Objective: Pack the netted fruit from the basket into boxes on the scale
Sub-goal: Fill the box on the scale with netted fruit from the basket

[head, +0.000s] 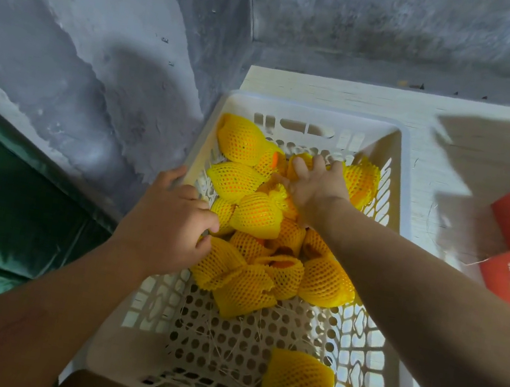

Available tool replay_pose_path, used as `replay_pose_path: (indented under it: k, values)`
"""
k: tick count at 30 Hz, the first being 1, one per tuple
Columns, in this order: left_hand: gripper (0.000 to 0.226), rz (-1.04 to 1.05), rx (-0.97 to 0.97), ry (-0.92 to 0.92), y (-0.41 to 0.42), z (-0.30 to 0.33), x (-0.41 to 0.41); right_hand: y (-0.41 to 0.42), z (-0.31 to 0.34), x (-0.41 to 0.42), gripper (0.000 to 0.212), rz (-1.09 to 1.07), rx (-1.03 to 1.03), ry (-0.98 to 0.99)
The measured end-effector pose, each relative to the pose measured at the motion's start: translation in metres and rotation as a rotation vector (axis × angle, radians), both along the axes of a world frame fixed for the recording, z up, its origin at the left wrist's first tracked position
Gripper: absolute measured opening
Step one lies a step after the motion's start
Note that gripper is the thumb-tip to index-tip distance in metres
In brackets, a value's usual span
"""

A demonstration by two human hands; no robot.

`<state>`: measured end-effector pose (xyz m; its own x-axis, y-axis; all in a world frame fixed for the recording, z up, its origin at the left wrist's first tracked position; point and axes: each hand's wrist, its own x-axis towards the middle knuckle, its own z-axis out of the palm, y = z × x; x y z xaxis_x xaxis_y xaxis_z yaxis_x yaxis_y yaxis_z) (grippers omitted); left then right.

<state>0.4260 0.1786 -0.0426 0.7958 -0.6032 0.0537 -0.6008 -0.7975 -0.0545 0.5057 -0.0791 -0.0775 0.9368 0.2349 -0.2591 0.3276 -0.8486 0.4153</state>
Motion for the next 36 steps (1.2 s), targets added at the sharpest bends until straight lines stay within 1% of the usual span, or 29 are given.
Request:
replay_pose_path:
  k: [2, 6, 9, 11, 15, 17, 19, 20, 22, 24, 26, 28, 29, 31, 32, 34, 35, 36]
  values:
    - [0.021, -0.006, -0.018, -0.003, 0.000, 0.001, 0.000, -0.004, 0.000, 0.001, 0.101, 0.049, 0.013, -0.015]
    - [0.018, -0.012, -0.048, -0.008, 0.001, -0.001, 0.001, -0.010, 0.002, 0.003, 0.105, 0.115, 0.033, -0.045]
    - [0.017, -0.005, -0.036, -0.008, 0.002, -0.002, 0.001, -0.013, 0.005, 0.003, 0.100, 0.127, 0.065, -0.103]
    - [0.016, -0.013, -0.013, -0.018, 0.002, -0.003, 0.002, -0.012, 0.005, 0.001, 0.098, 0.096, 0.081, -0.112]
    - [0.020, -0.020, 0.008, -0.019, 0.004, -0.005, 0.004, 0.005, -0.003, 0.000, 0.105, -0.039, 0.005, -0.012]
    - [0.020, -0.025, -0.002, -0.017, 0.004, -0.004, 0.003, 0.011, -0.007, -0.001, 0.093, -0.079, -0.001, -0.020]
    - [0.019, -0.033, 0.003, -0.017, 0.004, -0.004, 0.003, 0.009, -0.009, 0.000, 0.079, -0.061, 0.020, -0.069]
    - [0.018, -0.036, 0.007, -0.018, 0.004, -0.004, 0.003, 0.007, -0.010, 0.001, 0.079, -0.038, 0.031, -0.086]
    - [0.015, -0.040, 0.010, -0.026, 0.004, -0.004, 0.003, 0.002, -0.010, 0.001, 0.087, -0.004, 0.052, -0.108]
    - [0.013, -0.049, 0.013, -0.037, 0.004, -0.004, 0.004, -0.002, -0.004, 0.001, 0.092, -0.008, 0.125, -0.152]
    - [0.012, -0.063, 0.007, -0.051, 0.004, -0.004, 0.004, -0.006, 0.010, 0.000, 0.096, -0.063, 0.288, -0.234]
    - [0.012, -0.079, 0.004, -0.068, 0.004, -0.004, 0.003, -0.010, 0.025, -0.006, 0.092, -0.101, 0.529, -0.372]
    - [0.012, -0.085, 0.009, -0.081, 0.004, -0.005, 0.004, -0.014, 0.031, -0.010, 0.086, -0.116, 0.645, -0.420]
    - [0.013, -0.085, 0.032, -0.095, 0.005, -0.004, 0.005, -0.021, 0.043, -0.025, 0.069, -0.190, 0.885, -0.401]
    - [0.015, -0.081, 0.055, -0.100, 0.004, -0.003, 0.004, -0.022, 0.050, -0.035, 0.058, -0.271, 1.106, -0.340]
    - [0.024, -0.056, 0.115, -0.092, 0.001, -0.003, 0.003, -0.017, 0.068, -0.065, 0.041, -0.530, 1.747, -0.213]
    - [0.031, -0.031, 0.147, -0.074, 0.001, -0.003, 0.004, -0.014, 0.079, -0.079, 0.037, -0.634, 2.002, -0.134]
    - [0.040, -0.009, 0.166, -0.047, -0.002, 0.000, 0.004, -0.012, 0.092, -0.100, 0.034, -0.685, 2.189, -0.050]
